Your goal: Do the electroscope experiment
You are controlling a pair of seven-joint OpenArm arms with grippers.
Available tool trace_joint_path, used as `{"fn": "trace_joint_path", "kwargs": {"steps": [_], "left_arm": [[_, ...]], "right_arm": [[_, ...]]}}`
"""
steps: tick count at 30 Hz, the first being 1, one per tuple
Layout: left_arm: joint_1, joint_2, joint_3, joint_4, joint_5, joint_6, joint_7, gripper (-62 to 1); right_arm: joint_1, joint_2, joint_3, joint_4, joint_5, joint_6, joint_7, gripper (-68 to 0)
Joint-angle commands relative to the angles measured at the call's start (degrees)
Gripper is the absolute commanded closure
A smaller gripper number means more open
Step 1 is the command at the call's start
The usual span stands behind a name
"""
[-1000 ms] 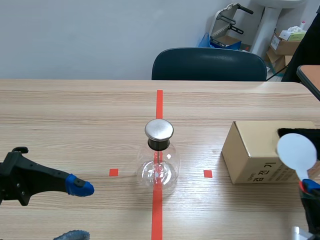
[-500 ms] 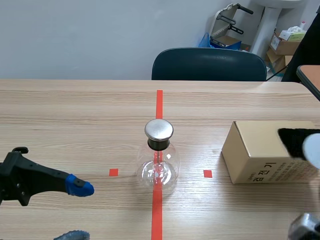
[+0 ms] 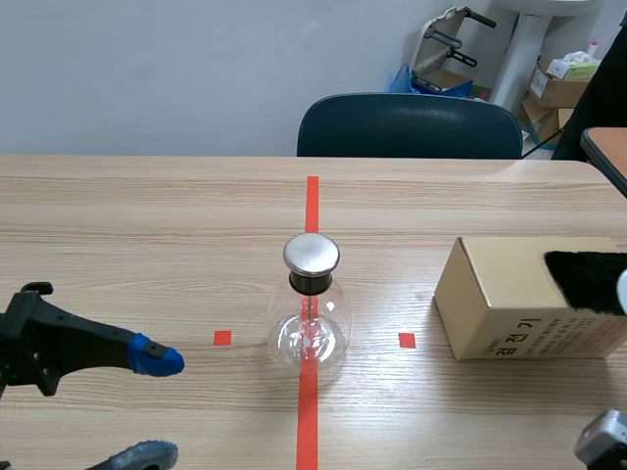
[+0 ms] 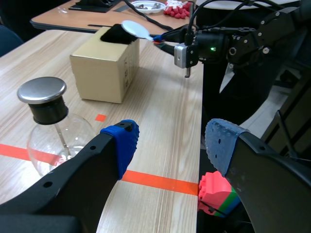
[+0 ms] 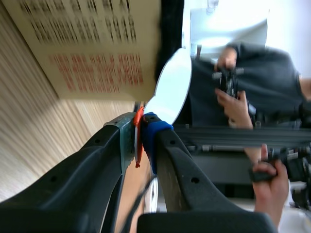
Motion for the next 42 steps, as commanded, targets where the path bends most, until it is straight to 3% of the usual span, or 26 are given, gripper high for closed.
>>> {"fn": "trace_joint_path", "kwargs": {"steps": [1, 5, 16, 20, 29, 37, 42], "left_arm": [[-0.2, 0.1, -0.3, 0.7, -0.4, -0.2, -0.8, -33.2], [-0.2, 0.2, -0.3, 0.7, -0.4, -0.1, -0.8, -33.2], [-0.2, 1.4, -0.3, 0.5, -0.3, 0.5, 0.8, -33.2], [-0.2, 3.0, -0.3, 0.4, -0.2, 3.0, 4.2, -30.2], [-0.3, 8.2, -0.3, -3.3, 0.8, 6.0, 7.5, -13.0], [-1.5, 13.3, -0.3, -8.5, 1.4, 6.8, 7.4, -4.0], [-4.1, 17.4, -0.3, -13.6, 1.4, 6.8, 7.4, -2.6]], "right_arm": [[0.2, 0.7, 0.0, 0.5, -1.2, -1.9, 2.1, -1.0], [0.4, 0.7, 0.0, 0.5, -1.4, -1.7, 10.0, -1.0], [0.3, 0.6, 0.0, 0.5, -1.4, -1.8, 9.4, -1.1], [0.4, 0.7, 0.1, 0.5, -1.3, -2.0, 7.7, -1.1], [0.4, 0.7, 0.4, 8.0, -1.3, -0.8, 4.3, -1.1], [0.5, 0.5, -2.6, 17.8, -0.9, 3.0, -0.4, -1.1], [0.6, 0.7, -7.0, 23.3, -2.2, 3.0, -5.7, -1.1]]}}
